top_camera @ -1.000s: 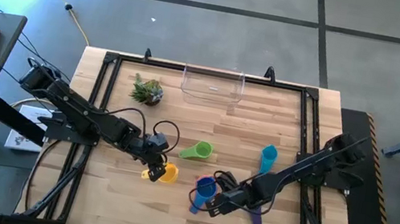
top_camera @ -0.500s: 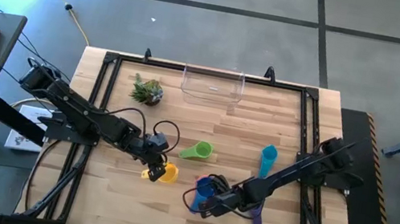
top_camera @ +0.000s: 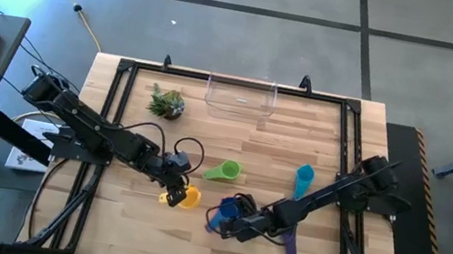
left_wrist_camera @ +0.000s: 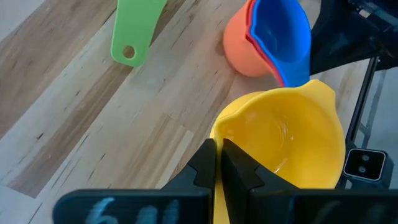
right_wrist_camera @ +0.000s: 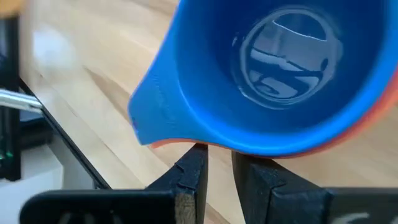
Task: Nest measuring cups in basket
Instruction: Stack the yellow measuring cup into the blue measuring cup
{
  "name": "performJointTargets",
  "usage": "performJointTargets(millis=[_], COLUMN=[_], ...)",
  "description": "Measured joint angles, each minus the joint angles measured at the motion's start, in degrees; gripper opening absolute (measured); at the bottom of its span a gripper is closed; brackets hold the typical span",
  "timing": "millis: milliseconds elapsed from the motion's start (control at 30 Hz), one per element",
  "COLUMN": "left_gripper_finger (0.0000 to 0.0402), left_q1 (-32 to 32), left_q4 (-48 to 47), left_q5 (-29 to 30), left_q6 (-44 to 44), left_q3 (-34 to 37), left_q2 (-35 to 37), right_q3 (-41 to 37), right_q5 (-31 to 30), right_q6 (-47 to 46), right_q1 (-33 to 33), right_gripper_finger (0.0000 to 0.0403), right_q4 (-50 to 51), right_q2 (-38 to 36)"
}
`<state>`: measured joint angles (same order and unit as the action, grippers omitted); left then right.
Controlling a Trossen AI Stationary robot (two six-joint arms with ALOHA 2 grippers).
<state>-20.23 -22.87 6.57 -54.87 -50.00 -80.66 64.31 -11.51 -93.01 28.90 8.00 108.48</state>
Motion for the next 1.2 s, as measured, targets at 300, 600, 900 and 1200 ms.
performJointTargets(millis=[300, 600, 900, 1200], left_gripper_finger=[0.0001, 0.0001, 0.0001, 0.0001], left_q1=[0.03, 0.09, -0.19, -0.19], left_q4=[0.08, 0.78, 6.08, 6.43], left_q5=[0.0, 0.02, 0.02, 4.81], left_q6=[-2.61, -8.13, -13.11, -18.18], left_q3=[0.0, 0.0, 0.0, -3.79], left_q2=[0.0, 0.0, 0.0, 0.0], right_q3=[1.45, 9.23, 25.58, 41.41], right_q5=[1.08, 4.15, -0.47, -10.46], right_q6=[0.5, 5.85, 12.61, 25.38], right_q1=[-2.3, -1.68, -2.69, -7.93], right_gripper_finger=[0.0061, 0.0061, 0.0061, 0.0061], right_q4=[-1.82, 13.2, 50.4, 80.61], right_q2=[0.38, 0.27, 0.23, 0.16])
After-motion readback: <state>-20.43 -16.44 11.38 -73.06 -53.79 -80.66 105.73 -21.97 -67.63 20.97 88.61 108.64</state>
